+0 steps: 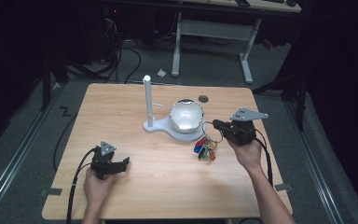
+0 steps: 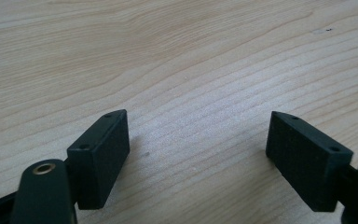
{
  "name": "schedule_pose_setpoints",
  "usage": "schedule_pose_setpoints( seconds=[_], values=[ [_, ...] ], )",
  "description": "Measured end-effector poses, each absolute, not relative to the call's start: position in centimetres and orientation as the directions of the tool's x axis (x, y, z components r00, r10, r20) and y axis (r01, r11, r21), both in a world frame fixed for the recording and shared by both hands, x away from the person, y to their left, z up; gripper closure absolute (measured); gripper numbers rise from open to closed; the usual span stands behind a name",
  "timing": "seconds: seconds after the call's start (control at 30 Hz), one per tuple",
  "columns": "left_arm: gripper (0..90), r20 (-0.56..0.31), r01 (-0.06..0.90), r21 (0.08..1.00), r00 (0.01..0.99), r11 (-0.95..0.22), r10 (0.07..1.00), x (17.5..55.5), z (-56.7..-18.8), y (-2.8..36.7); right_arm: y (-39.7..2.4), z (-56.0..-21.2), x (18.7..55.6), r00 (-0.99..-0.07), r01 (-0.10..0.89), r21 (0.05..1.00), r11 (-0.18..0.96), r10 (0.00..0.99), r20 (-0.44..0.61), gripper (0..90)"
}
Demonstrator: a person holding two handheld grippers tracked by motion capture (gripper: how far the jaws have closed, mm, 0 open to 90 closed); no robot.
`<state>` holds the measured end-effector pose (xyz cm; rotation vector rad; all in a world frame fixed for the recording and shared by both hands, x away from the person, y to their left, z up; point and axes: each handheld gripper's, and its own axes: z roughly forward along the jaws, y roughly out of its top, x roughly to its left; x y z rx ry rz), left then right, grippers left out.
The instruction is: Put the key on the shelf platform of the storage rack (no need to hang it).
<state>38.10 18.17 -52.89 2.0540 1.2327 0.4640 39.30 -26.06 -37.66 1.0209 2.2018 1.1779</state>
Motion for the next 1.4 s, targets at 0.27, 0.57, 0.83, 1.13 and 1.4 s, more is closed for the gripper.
schedule_pose_setpoints(
  seconds=[0.27,0.57,0.83,1.13,1.4],
  values=[
    [21.9,-0.044,0.627,0.713,0.486,-0.314,0.873,38.1,-52.9,18.2,-26.2,-35.9,39.5,-0.644,0.381,0.851,0.361,0.764,-0.036,87.9],
    [21.9,-0.044,0.627,0.713,0.486,-0.314,0.873,38.1,-52.9,18.2,-26.3,-34.1,39.7,-0.661,0.367,0.865,0.343,0.751,-0.017,87.9],
    [21.9,-0.044,0.627,0.713,0.486,-0.314,0.873,38.1,-52.9,18.2,-26.2,-32.8,40.0,-0.674,0.352,0.871,0.343,0.738,-0.018,87.9],
    [21.9,-0.043,0.628,0.712,0.486,-0.314,0.873,38.1,-52.9,18.2,-25.8,-31.6,40.7,-0.683,0.344,0.875,0.342,0.730,-0.017,87.9],
    [21.9,-0.043,0.627,0.713,0.486,-0.314,0.873,38.1,-52.9,18.2,-25.4,-30.6,41.6,-0.682,0.337,0.880,0.335,0.731,-0.017,87.9]
  ],
)
